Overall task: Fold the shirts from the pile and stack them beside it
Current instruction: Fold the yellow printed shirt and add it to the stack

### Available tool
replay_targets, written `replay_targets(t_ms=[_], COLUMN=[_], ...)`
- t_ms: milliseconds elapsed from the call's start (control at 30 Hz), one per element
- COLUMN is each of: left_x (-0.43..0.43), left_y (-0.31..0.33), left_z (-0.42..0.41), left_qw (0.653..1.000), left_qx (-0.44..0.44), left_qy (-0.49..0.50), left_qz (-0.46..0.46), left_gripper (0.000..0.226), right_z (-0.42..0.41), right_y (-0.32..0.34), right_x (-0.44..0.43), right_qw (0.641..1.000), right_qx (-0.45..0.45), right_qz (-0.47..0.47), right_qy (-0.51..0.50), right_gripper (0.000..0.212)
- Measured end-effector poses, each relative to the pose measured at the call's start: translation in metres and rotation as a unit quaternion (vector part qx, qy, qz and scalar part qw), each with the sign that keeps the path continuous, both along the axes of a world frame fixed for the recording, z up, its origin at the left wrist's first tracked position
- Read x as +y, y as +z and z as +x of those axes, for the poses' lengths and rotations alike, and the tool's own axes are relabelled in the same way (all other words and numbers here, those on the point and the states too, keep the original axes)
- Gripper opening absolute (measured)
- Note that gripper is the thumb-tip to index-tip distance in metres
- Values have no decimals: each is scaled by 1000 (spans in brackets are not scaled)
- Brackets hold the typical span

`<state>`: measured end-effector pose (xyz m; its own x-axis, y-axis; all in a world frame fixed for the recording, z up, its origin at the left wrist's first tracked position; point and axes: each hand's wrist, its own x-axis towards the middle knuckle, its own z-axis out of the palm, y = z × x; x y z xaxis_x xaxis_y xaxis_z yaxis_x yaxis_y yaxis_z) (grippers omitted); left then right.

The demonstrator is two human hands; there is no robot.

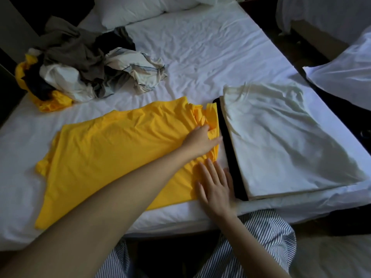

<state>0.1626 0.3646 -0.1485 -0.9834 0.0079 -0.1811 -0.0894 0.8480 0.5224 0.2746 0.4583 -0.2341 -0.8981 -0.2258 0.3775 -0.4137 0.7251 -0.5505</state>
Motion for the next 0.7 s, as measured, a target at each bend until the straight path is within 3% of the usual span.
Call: replay_targets(t_ms=[67,200,300,400,567,633,700], left_x=[6,17,11,6,16,23,24], left_y=[-6,0,6,19,26,26,20], left_z=[6,17,19,19,21,10,-13], left_qw=[997,974,946,906,889,902,927], left_qx=[65,171,122,28,-136,-115,-25], left_qy=[-8,51,45,43,-26,27,148], left_qz=[-33,139,296,420,437,415,343], left_gripper=[39,32,31,19,22,19,21], right_z=[0,-19,-53,-77,-75,-73,-71], right_y=[5,46,85,96,68,59,55], right_x=[-1,6,10,16,33,40,43], right_qw=[998,968,957,957,946,944,939], right_qx=[-13,-45,-70,-145,-171,-169,-175], right_qz=[-57,-243,-278,-250,-258,-256,-263], right_qy=[-5,-48,-36,0,-95,-116,-135], right_gripper=[49,58,69,69,33,26,23])
